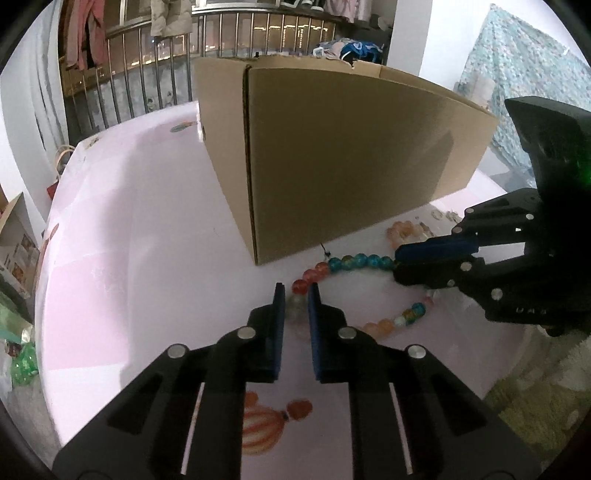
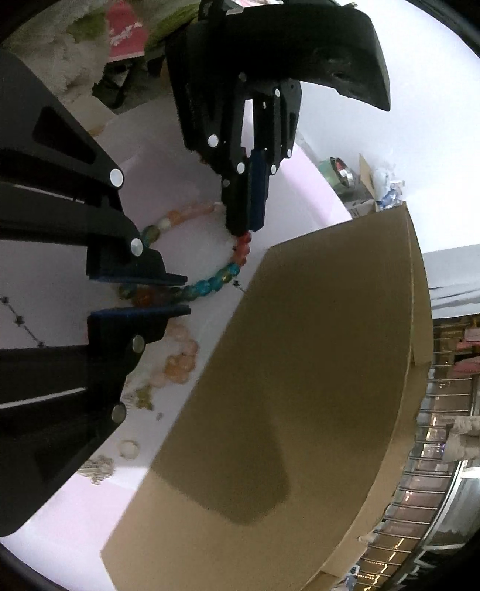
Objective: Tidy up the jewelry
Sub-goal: 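Close the left gripper on the bead bracelet, then carry the bead bracelet with the left gripper into the box and release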
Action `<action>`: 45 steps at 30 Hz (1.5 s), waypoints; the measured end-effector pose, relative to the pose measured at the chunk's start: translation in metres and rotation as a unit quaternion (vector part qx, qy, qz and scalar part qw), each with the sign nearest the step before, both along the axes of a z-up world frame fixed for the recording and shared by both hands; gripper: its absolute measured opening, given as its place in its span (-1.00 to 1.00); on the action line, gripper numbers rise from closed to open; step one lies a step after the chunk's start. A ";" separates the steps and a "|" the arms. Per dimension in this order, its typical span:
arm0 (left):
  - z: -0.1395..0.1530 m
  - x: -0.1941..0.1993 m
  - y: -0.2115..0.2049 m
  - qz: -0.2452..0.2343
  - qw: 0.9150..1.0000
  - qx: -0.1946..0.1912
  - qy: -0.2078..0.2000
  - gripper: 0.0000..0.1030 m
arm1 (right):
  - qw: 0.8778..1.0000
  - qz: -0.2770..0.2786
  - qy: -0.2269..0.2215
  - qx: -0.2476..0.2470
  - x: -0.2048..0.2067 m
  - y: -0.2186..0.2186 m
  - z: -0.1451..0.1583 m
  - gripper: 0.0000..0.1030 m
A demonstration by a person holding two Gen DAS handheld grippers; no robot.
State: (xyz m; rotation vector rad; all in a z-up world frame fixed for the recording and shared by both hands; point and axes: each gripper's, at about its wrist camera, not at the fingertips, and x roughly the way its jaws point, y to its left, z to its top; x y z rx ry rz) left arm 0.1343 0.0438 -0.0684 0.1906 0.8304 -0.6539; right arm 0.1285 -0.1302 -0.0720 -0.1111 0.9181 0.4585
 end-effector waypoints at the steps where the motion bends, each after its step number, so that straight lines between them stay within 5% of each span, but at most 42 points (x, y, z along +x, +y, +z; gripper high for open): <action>1: 0.000 -0.003 0.001 0.001 1.000 -0.001 0.004 -0.78 | 1.000 -0.001 0.002 0.000 -0.002 -0.001 0.000 -0.79; 18: 0.002 -0.017 -0.015 -0.003 0.999 0.049 -0.023 -0.69 | 1.000 -0.002 -0.002 -0.006 -0.009 0.001 0.001 -0.80; 20: 0.002 -0.019 -0.015 -0.005 0.999 0.047 -0.021 -0.83 | 1.000 -0.005 -0.002 -0.002 -0.010 0.000 0.002 -0.80; 32: 0.015 -0.027 -0.007 0.013 1.000 0.021 -0.018 -0.84 | 1.000 -0.009 -0.025 0.016 -0.022 -0.010 0.016 -0.81; 45: 0.065 -0.057 -0.011 0.023 0.997 0.001 -0.076 -0.84 | 0.996 -0.016 -0.079 0.043 -0.049 -0.019 0.049 -0.81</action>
